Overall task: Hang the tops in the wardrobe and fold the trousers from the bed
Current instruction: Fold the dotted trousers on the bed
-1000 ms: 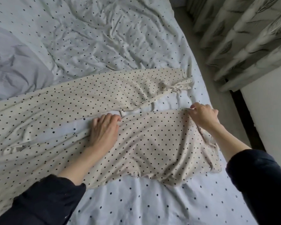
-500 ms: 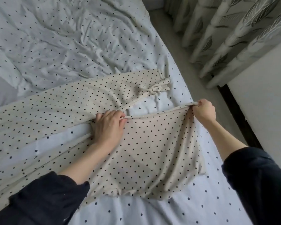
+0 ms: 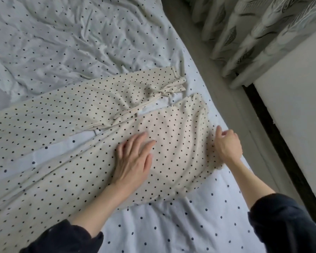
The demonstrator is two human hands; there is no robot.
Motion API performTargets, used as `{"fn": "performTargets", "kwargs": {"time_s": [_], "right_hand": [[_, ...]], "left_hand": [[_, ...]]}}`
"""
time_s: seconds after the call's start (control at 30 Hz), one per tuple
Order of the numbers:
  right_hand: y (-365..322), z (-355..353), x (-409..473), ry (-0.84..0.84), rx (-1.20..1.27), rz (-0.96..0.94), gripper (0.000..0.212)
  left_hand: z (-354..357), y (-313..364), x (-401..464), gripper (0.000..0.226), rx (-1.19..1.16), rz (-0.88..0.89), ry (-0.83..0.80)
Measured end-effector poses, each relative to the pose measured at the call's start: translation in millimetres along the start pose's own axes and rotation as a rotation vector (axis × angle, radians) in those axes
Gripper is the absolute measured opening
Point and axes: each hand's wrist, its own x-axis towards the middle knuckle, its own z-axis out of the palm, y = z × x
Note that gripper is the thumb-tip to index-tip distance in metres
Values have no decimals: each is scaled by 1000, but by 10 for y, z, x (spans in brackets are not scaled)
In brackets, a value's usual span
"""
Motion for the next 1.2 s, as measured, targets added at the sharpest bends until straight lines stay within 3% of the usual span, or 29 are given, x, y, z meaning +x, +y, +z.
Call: {"fn": "performTargets", "kwargs": {"time_s": [0.1,0.17,0.27,0.37,0.5,0.67,0.83,1.0,1.1,1.2], "right_hand": [[273,-22,-170,-151,-108,83,50],[309,-37,-198,-179,-45,110,49],[270,-102,-180,-46,46,123,43],[313,-245,-146,121,-82,74,42],[355,-305,-145,117,-309,-10,45],[-45,-193,-106,136,-295,-102,40],[-845,-49,146,196,-85,-437,29],[-1570,200,387,46,-426,-844,48],[-1722,291,485,49,-547,-904,42],[-1899,289,546,102,-434,-919,29]], "left_hand": [[72,102,-109,50,73,7,-162],[110,140,-122,54,97,0,-214],[143,188,-98,56,146,29,-250],[120,257,-88,57,174,94,-268],[69,300,-58,55,197,149,-285],[-117,146,262,48,183,133,-160],[-290,-255,806,42,87,24,21],[-322,-530,997,16,0,-57,39],[-338,-569,1032,11,-27,-67,100],[-424,-663,1195,19,-113,-197,197]]}}
